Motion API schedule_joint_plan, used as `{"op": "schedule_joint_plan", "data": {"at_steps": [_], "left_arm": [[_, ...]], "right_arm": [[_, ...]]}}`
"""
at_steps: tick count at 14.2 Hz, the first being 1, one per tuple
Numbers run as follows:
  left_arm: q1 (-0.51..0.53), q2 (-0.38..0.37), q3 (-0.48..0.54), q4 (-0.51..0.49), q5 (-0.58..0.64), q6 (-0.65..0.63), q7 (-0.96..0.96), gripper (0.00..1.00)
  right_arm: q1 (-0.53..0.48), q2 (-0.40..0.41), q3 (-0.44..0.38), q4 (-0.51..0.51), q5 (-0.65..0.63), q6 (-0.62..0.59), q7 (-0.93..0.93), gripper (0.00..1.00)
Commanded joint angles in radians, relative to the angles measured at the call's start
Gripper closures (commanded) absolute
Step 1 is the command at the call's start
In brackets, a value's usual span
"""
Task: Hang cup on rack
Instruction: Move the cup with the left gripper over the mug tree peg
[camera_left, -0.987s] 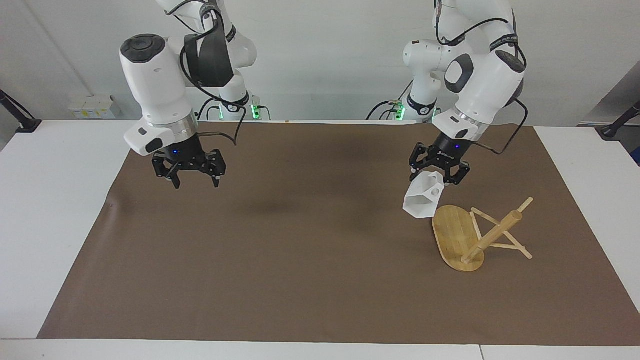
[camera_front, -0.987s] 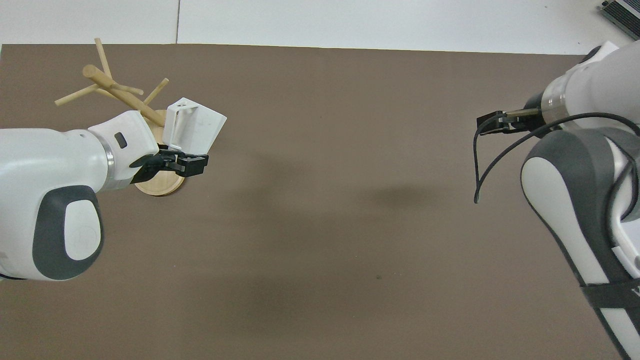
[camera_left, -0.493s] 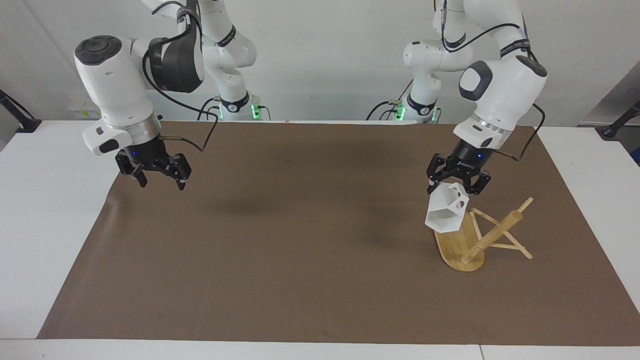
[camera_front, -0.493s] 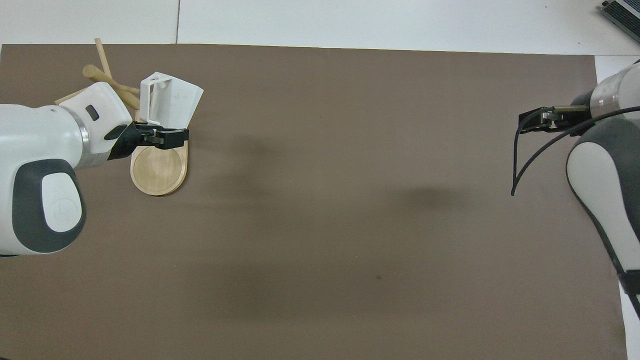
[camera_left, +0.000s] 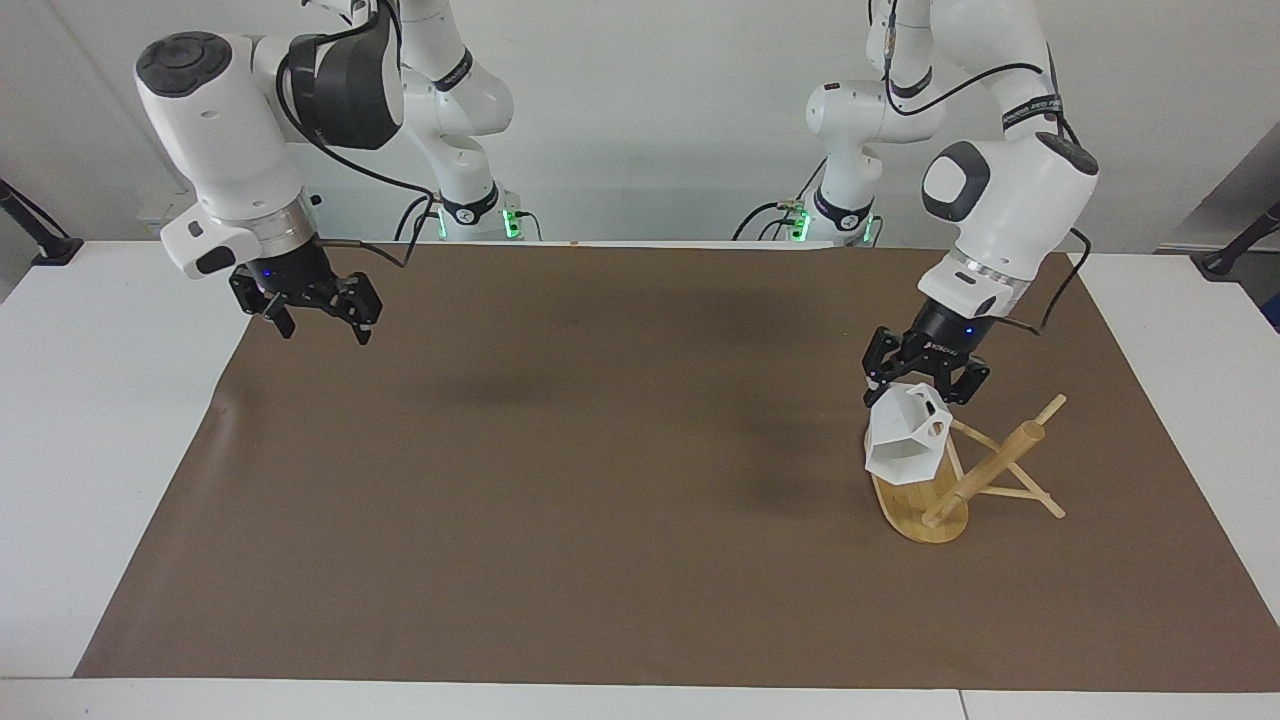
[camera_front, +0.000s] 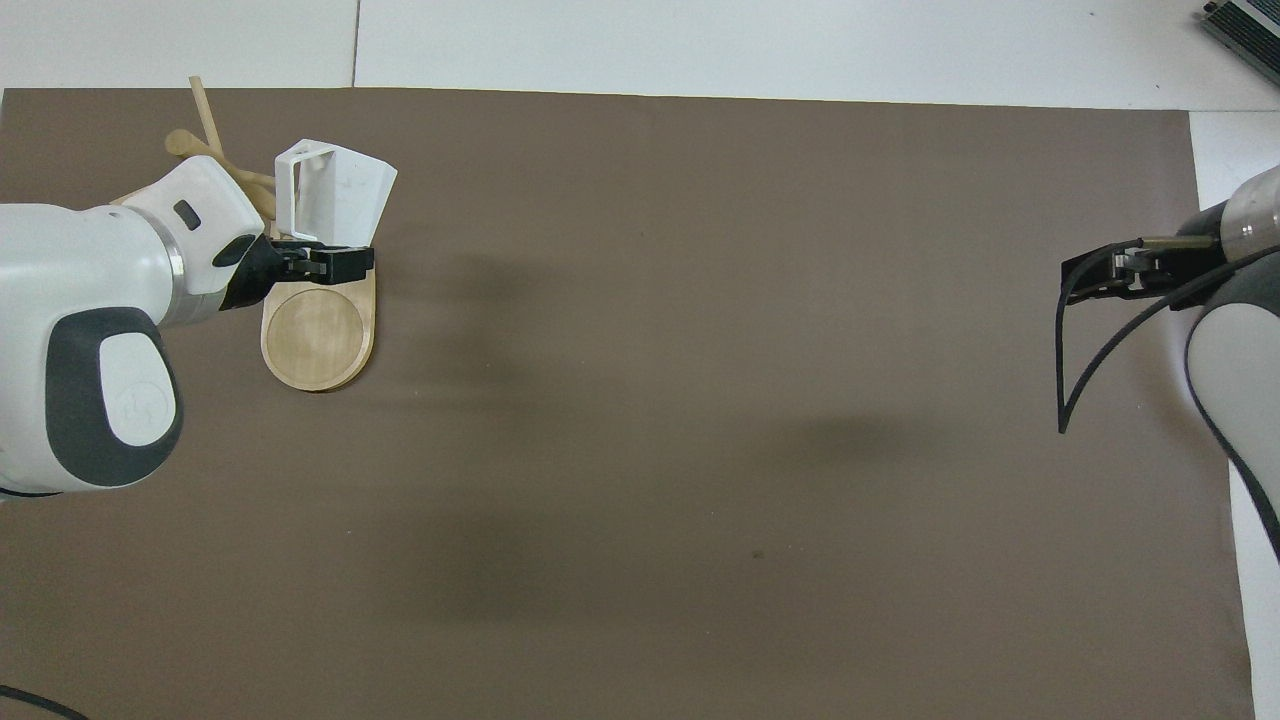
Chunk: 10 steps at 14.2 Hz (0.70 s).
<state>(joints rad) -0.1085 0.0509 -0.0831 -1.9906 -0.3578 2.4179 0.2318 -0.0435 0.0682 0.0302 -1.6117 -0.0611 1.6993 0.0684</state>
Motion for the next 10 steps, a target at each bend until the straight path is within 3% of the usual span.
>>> {"op": "schedule_joint_plan", "data": {"at_steps": [1, 5, 10], "left_arm": [[0.027, 0.027, -0.006, 0.023, 0.025, 0.026, -0.038, 1.00], [0.035, 0.029, -0.006, 0.019, 0.025, 0.023, -0.150, 1.00], [0.050, 0.029, -0.007, 0.010, 0.023, 0.017, -0.294, 1.00]], "right_arm": [[0.001, -0.004, 0.004, 0.039, 0.009, -0.064, -0.016, 0.00], [-0.001, -0.005, 0.010, 0.096, 0.009, -0.157, -0.016, 0.00], [-0.001, -0.022, 0.010, 0.096, 0.011, -0.204, -0.018, 0.00]]}}
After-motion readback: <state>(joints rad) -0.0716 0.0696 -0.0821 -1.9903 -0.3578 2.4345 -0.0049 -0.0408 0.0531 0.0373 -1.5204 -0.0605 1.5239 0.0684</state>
